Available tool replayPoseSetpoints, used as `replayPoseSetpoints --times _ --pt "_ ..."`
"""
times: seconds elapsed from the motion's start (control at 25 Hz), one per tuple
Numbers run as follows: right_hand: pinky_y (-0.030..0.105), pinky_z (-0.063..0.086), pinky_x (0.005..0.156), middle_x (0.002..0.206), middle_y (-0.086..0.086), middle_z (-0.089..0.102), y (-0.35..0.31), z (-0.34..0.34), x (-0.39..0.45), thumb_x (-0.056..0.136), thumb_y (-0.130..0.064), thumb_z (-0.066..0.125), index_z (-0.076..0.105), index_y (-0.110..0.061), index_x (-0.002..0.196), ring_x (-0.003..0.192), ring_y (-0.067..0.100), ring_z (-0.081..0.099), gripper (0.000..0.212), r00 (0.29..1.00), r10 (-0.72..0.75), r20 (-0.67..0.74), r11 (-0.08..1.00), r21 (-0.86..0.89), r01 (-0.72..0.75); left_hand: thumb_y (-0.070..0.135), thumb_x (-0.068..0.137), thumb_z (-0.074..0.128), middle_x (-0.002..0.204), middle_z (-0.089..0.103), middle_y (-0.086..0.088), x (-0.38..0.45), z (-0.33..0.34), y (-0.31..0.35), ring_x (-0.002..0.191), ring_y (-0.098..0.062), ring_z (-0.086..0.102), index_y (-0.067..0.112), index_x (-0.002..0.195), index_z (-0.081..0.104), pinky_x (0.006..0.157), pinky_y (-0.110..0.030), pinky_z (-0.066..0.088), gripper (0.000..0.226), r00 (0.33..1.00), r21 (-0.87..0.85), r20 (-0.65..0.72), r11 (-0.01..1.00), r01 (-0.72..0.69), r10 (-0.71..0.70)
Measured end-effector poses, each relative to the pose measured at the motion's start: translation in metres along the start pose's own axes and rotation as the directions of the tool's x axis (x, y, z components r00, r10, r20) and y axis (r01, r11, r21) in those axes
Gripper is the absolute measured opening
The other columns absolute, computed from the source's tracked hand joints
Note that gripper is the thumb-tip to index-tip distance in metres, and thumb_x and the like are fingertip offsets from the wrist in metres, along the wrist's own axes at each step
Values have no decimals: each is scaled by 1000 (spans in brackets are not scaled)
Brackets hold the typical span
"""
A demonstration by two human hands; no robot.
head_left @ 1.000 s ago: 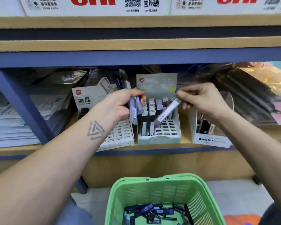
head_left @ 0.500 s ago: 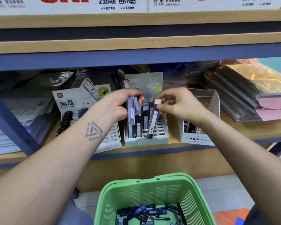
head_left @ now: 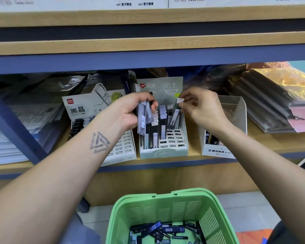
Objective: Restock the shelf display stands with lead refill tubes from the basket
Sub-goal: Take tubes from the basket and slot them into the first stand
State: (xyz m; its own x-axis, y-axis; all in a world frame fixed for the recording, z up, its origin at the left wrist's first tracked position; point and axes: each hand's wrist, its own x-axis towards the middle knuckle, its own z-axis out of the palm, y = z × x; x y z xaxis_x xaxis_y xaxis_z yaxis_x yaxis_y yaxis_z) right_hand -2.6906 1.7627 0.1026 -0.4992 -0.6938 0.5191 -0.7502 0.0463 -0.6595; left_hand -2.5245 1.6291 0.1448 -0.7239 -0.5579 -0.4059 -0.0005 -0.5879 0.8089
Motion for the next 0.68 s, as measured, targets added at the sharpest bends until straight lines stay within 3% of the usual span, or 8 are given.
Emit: replayPoseSetpoints --times 0.12,0.32,0.44,0.56,0.68 --pt "33 59 73 82 -7 70 0 7 1 87 -7 75 66 -27 89 70 4 69 22 999 -14 36 1000 -21 15 0 91 59 66 64 -14 1 -1 0 52 -15 58 6 85 56 50 -19 52 9 1000 12 1 1000 3 -3" --pt "42 61 72 76 0 72 0 9 5 87 -4 74 65 -25 81 65 9 71 23 996 -6 88 1000 6 5 0 90 61 68 65 -13 2 -6 0 51 -15 58 6 86 57 47 -20 52 8 1000 29 -5 1000 6 -6" --pt "42 58 79 88 -2 74 5 16 5 90 -13 74 75 -22 91 80 13 70 9 996 -72 59 990 -118 79 0 90 61 69 65 -14 2 -5 -1 49 -15 60 5 87 57 45 -21 52 8 1000 21 -6 1000 3 -3" --pt "44 54 82 103 2 70 10 20 4 92 -14 70 79 -15 104 97 26 65 16 983 -160 85 945 -276 178 0 90 62 69 65 -14 0 -4 -2 51 -15 59 5 87 57 47 -21 53 7 1000 22 6 1000 8 -8" --pt "44 53 77 104 6 62 8 21 3 92 -12 66 79 -14 107 97 31 61 20 977 -170 126 905 -373 205 0 90 61 69 65 -13 -1 -4 -2 51 -15 59 6 86 57 46 -21 52 8 1000 28 14 1000 13 -13"
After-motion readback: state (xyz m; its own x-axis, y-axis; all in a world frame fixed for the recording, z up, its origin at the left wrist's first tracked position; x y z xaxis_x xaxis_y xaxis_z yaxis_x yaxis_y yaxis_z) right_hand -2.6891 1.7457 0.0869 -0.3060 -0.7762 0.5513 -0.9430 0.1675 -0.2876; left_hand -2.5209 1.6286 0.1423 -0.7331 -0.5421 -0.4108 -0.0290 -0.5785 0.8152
